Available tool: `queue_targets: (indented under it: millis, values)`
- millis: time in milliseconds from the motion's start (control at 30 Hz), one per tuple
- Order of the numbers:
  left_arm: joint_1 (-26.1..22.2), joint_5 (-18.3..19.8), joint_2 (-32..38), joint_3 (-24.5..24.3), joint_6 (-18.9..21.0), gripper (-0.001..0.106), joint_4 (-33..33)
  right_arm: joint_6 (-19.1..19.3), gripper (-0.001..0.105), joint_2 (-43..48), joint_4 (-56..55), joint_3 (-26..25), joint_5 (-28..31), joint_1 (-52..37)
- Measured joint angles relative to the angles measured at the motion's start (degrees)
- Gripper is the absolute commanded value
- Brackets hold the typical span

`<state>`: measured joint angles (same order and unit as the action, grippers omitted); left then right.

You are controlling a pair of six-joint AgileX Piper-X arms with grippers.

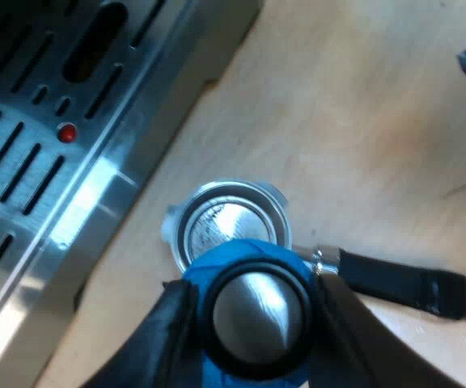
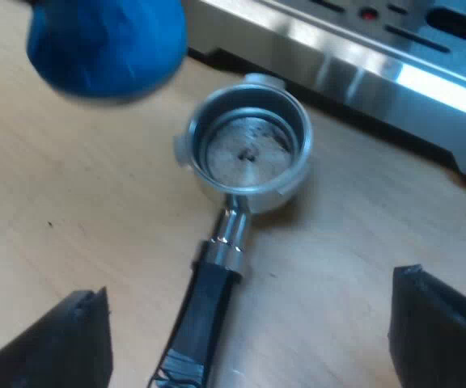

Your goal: Grind coffee beans and then tamp

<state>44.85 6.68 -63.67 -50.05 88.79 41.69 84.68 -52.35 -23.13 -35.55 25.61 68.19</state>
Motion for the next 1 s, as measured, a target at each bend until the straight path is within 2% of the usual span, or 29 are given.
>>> queue_targets:
  millis: [300,833,1000]
  values:
    - [0.00,-0.23,-0.38,-0.28,0.00,0.001,-1.15,-0.09,0.071,1.53,-1.46,0.00,0.36,0.00]
    - [0.00,-0.23,-6.83,-0.41,0.00,0.001,-2.91,-0.09,0.071,1.97,-1.46,0.00,0.36,0.00]
    - [0.00,0.93,-8.23,-0.56,0.00,0.001,-3.66,-0.09,0.071,1.97,-1.46,0.00,0.36,0.00]
